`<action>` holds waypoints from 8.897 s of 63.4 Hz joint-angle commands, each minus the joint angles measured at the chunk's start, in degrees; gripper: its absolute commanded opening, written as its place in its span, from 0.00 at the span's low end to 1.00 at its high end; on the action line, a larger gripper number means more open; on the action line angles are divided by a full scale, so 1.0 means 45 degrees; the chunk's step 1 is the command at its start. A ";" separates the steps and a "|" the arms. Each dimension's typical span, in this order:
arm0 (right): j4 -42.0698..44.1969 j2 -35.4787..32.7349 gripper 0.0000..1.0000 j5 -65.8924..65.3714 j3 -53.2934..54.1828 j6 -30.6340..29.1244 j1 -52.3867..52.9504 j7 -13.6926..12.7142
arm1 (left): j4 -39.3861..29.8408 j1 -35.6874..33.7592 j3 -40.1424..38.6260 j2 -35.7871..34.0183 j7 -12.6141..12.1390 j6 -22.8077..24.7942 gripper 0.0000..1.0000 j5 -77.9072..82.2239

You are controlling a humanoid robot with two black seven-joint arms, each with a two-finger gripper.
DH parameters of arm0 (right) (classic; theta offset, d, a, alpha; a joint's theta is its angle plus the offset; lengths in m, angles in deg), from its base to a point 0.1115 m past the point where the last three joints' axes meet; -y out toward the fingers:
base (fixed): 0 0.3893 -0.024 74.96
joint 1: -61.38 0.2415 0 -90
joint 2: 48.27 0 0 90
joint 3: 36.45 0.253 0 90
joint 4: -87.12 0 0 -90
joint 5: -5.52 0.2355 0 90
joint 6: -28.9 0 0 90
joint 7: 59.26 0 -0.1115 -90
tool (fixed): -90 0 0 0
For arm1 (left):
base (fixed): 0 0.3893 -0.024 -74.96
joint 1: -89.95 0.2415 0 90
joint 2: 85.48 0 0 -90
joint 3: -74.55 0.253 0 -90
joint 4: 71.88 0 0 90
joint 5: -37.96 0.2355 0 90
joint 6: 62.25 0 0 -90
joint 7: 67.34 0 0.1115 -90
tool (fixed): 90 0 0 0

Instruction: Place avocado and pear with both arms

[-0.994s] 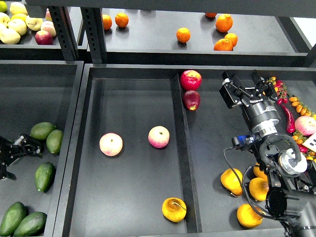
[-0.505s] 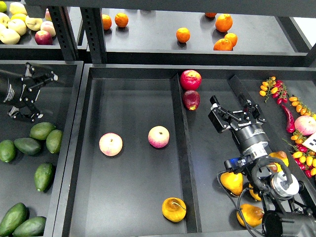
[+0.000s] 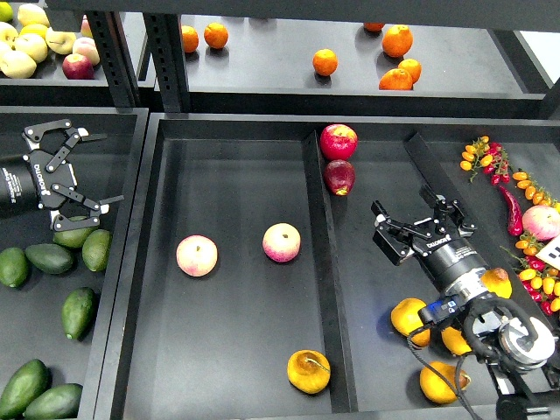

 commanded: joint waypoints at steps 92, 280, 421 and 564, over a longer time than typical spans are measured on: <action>0.1162 -0.4096 1.00 -0.1471 -1.4239 0.0573 0.6644 -0.2124 | -0.1137 0.6310 -0.8377 0.9470 -0.0001 0.0001 0.99 0.2331; 0.4698 0.0357 0.16 -0.2838 -1.1915 0.1511 0.5687 -0.2124 | -0.1059 0.6389 -0.8533 0.9470 -0.0001 0.0001 0.99 0.2331; 0.2569 -0.4310 0.64 -0.4322 -0.9375 0.1120 0.2523 -0.2124 | -0.1000 0.6428 -0.8298 0.9470 -0.0001 0.0001 0.99 0.2370; 0.5323 0.2740 1.00 -0.2916 0.1622 -0.5395 -0.0289 0.0407 | 0.0152 0.6389 -0.8611 0.9470 0.0069 0.0001 0.99 0.2722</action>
